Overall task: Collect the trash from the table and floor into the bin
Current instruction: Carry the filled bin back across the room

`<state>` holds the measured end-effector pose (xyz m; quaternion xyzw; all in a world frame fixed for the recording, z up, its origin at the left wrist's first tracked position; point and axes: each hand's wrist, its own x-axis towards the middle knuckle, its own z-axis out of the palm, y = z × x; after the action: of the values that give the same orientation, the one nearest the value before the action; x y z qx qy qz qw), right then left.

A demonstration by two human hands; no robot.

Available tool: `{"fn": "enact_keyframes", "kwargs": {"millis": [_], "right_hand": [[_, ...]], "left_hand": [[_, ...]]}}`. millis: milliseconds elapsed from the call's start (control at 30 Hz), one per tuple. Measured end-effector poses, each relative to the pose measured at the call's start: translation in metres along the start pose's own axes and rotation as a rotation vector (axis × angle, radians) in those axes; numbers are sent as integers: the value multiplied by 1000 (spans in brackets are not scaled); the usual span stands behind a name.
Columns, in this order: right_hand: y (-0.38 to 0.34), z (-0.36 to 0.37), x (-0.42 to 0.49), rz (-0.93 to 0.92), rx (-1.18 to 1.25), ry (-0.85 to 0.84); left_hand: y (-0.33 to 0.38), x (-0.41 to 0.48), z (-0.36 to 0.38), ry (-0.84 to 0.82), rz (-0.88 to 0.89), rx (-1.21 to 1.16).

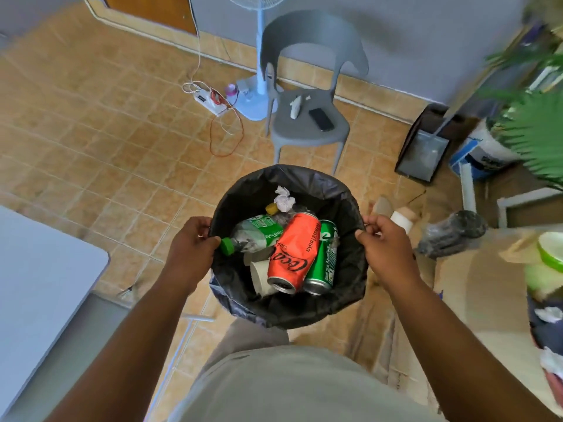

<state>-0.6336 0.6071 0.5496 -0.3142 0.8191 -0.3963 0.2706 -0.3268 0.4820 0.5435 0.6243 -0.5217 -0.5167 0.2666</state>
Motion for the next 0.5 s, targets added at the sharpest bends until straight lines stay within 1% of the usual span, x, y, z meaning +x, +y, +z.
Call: {"fn": "enact_keyframes", "kwargs": {"millis": [100, 200, 400, 500], "right_hand": [[-27, 28, 48, -9, 15, -28], [-61, 56, 93, -27, -31, -41], [-131, 118, 174, -102, -86, -96], [-163, 152, 203, -144, -108, -135]], "left_hand": [[12, 51, -5, 29, -28, -35], [30, 100, -17, 55, -45, -23], [60, 183, -57, 118, -69, -14], [68, 215, -80, 181, -83, -16]]}}
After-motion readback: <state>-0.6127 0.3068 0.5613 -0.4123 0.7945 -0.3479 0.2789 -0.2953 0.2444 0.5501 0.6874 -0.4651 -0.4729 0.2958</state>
